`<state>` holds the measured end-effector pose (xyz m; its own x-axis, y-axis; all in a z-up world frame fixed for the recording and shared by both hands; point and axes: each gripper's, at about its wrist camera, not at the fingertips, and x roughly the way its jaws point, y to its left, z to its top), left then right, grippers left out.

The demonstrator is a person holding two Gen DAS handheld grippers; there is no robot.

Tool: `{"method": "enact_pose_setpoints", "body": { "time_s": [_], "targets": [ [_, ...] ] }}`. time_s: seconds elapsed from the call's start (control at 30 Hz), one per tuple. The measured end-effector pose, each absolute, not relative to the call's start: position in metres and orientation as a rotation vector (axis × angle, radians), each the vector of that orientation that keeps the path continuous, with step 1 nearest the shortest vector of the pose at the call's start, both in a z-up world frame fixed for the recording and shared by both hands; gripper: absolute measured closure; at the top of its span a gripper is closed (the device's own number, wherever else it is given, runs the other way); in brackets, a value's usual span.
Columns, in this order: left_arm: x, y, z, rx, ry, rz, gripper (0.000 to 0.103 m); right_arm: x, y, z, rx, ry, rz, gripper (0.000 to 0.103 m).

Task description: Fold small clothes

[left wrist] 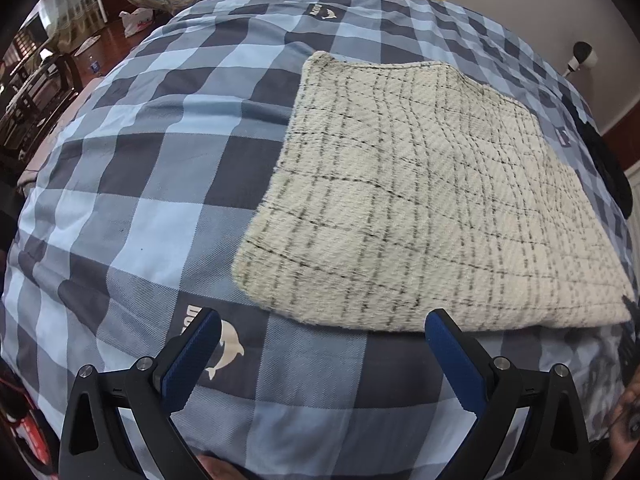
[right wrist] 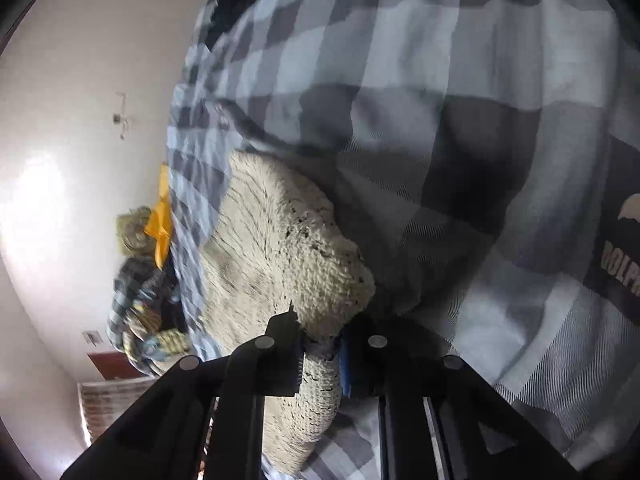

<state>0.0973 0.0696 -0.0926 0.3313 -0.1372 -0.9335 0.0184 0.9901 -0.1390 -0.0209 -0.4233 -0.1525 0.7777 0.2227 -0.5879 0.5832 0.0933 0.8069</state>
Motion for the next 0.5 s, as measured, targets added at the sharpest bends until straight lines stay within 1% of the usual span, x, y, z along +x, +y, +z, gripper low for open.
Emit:
{"method": "enact_pose_setpoints", "body": {
  "time_s": [0.13,0.27,0.33,0.4,0.5],
  "targets": [
    [0.099,0.078,-0.092,-0.132,1.226,-0.087,0.0,-0.028,-0.424,-0.132,1.402,0.65,-0.324,0.095],
    [0.1,0.083,-0.091,-0.149,1.221,-0.081,0.0,-0.055,-0.437,-0.139,1.455,0.633,-0.392,0.095],
    [0.101,0.084,-0.089,-0.157,1.218,-0.078,0.0,-0.057,-0.441,-0.135,1.435,0.631,-0.418,0.095],
    [0.102,0.085,-0.087,-0.159,1.211,-0.077,0.0,-0.045,-0.436,-0.117,1.351,0.64,-0.395,0.095],
    [0.102,0.086,-0.08,-0.153,1.181,-0.066,0.0,-0.013,-0.408,-0.061,1.105,0.617,-0.332,0.095]
  ]
}}
